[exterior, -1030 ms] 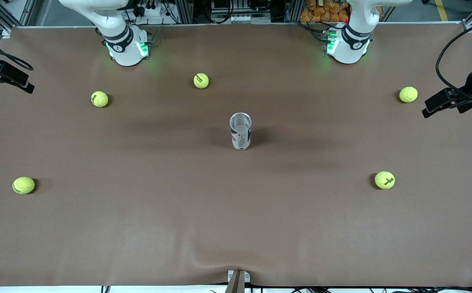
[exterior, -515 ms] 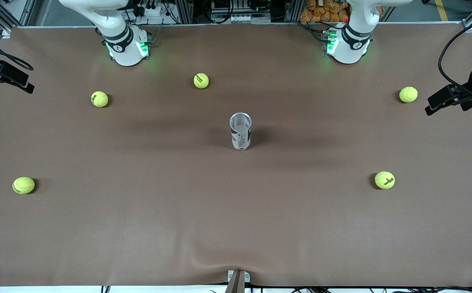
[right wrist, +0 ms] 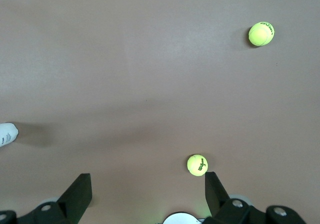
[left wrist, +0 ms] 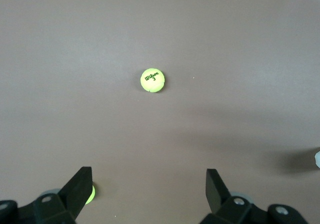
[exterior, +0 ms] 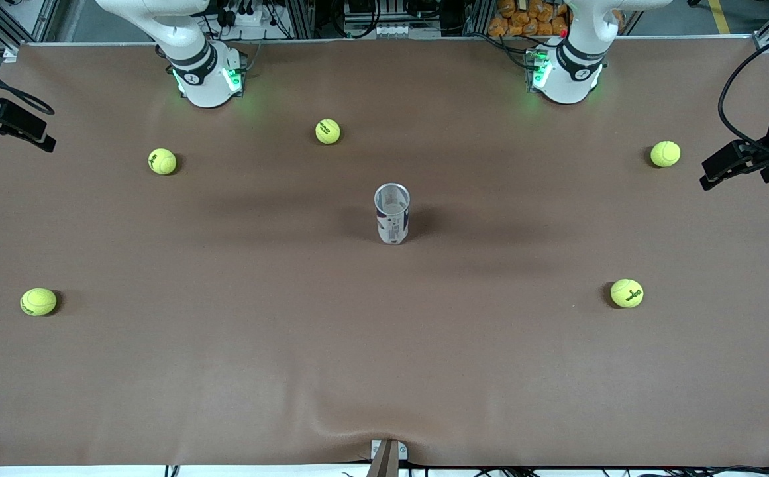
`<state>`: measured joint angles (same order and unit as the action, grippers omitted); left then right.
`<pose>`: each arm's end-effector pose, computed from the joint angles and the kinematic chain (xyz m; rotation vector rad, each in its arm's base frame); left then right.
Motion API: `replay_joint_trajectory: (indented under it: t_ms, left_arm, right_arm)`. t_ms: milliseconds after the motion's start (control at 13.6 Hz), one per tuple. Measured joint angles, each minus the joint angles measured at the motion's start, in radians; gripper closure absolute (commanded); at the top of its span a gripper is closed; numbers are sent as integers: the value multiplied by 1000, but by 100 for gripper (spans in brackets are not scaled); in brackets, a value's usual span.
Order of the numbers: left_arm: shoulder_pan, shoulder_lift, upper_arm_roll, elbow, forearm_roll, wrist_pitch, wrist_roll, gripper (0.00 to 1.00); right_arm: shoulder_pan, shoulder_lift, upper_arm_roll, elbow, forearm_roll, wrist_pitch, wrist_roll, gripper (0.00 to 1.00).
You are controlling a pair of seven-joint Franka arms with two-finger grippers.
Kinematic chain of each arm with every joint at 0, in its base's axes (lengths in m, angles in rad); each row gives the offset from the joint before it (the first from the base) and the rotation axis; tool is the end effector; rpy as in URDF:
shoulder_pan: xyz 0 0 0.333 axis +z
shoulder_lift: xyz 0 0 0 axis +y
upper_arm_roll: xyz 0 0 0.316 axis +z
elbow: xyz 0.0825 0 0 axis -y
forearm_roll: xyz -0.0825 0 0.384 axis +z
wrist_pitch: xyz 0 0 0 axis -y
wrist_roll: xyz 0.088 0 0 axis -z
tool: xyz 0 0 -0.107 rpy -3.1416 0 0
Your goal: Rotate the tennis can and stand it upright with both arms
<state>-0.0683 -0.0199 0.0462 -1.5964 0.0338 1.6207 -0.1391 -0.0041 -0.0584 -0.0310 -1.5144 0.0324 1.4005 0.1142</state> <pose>0.5533 -0.0085 0.6279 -3.1063 -0.1805 -0.0726 0.5177 -0.0149 0.6676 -3.1006 0.2246 0.0883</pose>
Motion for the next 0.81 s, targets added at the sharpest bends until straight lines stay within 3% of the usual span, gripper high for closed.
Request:
replay_joint_trajectory:
  t_ms: [810]
  left_arm:
    - [15, 0, -3, -4, -14, 0, 52, 0]
  right_arm:
    - [0, 0, 0, 0, 0, 0, 0, 0]
